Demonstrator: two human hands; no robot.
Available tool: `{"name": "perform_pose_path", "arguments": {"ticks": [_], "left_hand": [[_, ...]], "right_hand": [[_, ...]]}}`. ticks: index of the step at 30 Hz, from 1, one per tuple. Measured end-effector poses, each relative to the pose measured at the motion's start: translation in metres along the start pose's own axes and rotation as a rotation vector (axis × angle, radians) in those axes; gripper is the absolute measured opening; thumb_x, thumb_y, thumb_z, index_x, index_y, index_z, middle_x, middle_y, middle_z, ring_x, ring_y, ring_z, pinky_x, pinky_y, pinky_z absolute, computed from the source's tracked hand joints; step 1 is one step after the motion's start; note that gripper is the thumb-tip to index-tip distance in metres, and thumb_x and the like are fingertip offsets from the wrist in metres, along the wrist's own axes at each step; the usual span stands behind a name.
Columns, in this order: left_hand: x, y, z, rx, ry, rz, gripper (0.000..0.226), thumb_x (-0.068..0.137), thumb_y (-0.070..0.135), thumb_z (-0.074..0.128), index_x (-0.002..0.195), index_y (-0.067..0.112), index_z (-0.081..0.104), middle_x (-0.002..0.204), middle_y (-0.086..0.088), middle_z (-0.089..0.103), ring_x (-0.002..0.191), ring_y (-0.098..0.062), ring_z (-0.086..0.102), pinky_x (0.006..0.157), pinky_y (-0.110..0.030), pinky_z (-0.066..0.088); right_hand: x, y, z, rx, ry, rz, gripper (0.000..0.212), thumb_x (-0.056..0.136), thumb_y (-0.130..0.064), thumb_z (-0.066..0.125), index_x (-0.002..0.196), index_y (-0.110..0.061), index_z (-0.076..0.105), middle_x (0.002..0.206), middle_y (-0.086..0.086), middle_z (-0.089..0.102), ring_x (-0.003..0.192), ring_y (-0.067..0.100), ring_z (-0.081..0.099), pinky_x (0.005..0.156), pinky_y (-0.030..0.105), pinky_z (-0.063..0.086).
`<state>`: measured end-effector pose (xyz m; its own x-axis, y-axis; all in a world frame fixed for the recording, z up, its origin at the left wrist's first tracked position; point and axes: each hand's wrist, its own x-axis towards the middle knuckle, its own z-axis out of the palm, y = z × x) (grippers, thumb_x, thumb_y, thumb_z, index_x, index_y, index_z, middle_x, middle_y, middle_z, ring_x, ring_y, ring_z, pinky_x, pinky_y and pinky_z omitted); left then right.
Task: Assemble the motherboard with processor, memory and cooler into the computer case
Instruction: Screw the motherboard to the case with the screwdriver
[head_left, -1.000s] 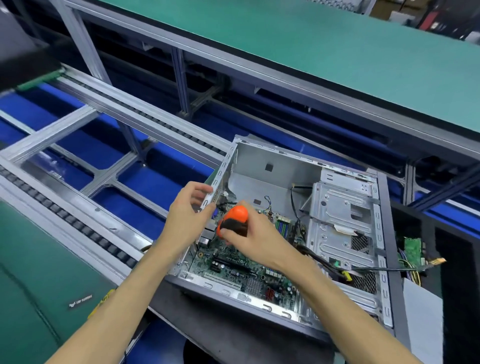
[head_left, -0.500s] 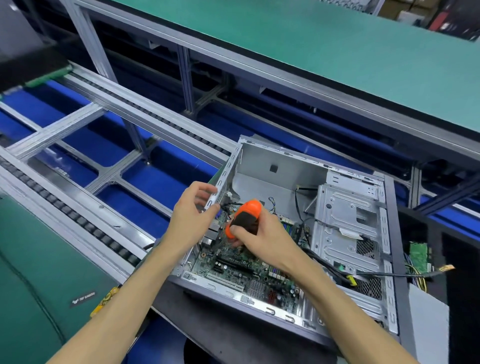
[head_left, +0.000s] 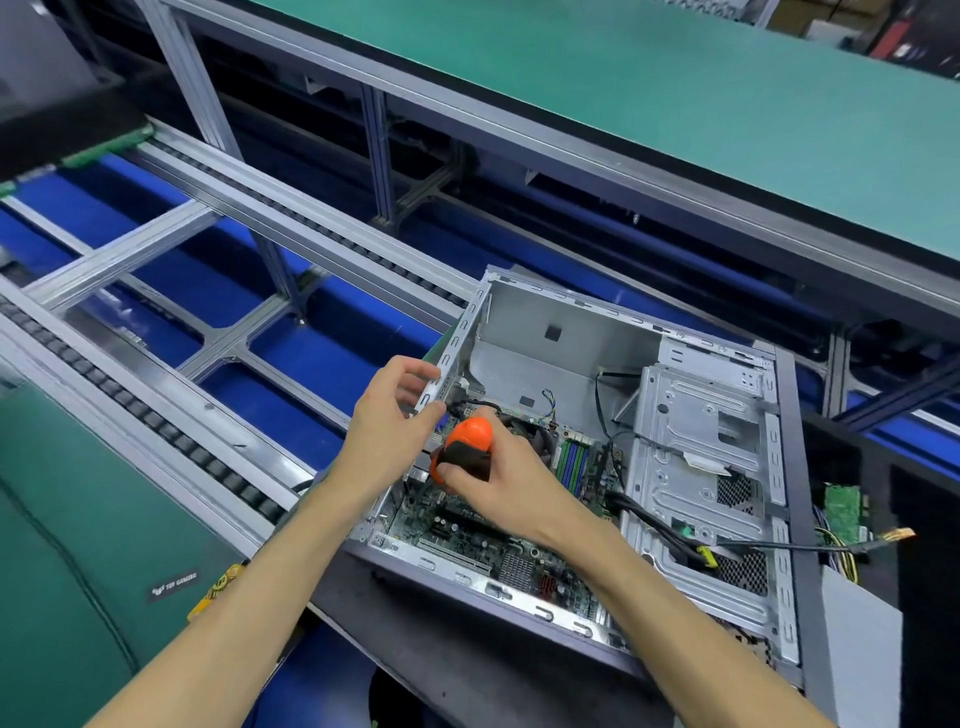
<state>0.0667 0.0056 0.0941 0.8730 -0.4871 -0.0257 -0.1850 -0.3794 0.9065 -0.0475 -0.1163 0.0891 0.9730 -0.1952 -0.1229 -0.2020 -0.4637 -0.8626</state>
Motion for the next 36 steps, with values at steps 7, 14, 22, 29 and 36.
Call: {"name": "perform_pose_path", "arguments": {"ticks": [7,14,22,29,36], "left_hand": [[0.000,0.000,0.001,-0.008,0.000,-0.003,0.026,0.089,0.016,0.070,0.106,0.033,0.059,0.105,0.011,0.060,0.094,0.001,0.056,0.074,-0.017,0.043],[0.000,0.000,0.001,-0.006,0.005,-0.003,0.027,0.089,0.016,0.070,0.106,0.034,0.059,0.106,0.010,0.061,0.096,-0.002,0.056,0.077,-0.021,0.047],[0.000,0.001,0.000,-0.012,0.001,0.005,0.027,0.089,0.015,0.069,0.107,0.032,0.061,0.107,0.011,0.061,0.097,0.000,0.056,0.076,-0.016,0.043],[-0.005,0.019,-0.010,0.164,0.086,0.147,0.014,0.094,0.044,0.060,0.088,0.032,0.063,0.087,0.010,0.053,0.075,0.000,0.053,0.067,-0.022,0.044],[-0.022,0.057,-0.031,0.770,-0.225,0.188,0.045,0.072,0.078,0.055,0.079,0.035,0.044,0.061,0.005,0.056,0.059,-0.011,0.055,0.049,-0.030,0.036]], "right_hand": [[0.000,0.000,0.000,-0.006,-0.019,0.003,0.029,0.089,-0.041,0.064,0.100,-0.026,0.043,0.081,0.001,0.069,0.070,0.018,0.064,0.073,0.046,0.054],[-0.001,-0.003,0.001,-0.028,-0.026,-0.012,0.029,0.091,-0.037,0.064,0.101,-0.020,0.043,0.082,0.008,0.069,0.074,0.028,0.063,0.074,0.050,0.053],[0.000,-0.008,0.002,-0.103,-0.068,-0.145,0.029,0.096,-0.033,0.066,0.105,-0.033,0.038,0.091,-0.003,0.072,0.078,0.015,0.065,0.076,0.041,0.052],[0.004,-0.007,0.001,-0.228,-0.048,-0.197,0.033,0.094,-0.043,0.067,0.104,-0.029,0.040,0.081,-0.007,0.064,0.061,-0.002,0.053,0.063,0.020,0.044],[0.007,-0.007,0.004,-0.111,-0.057,-0.205,0.056,0.093,-0.031,0.069,0.140,-0.029,0.038,0.099,-0.003,0.071,0.086,0.018,0.067,0.081,0.042,0.055]]}}
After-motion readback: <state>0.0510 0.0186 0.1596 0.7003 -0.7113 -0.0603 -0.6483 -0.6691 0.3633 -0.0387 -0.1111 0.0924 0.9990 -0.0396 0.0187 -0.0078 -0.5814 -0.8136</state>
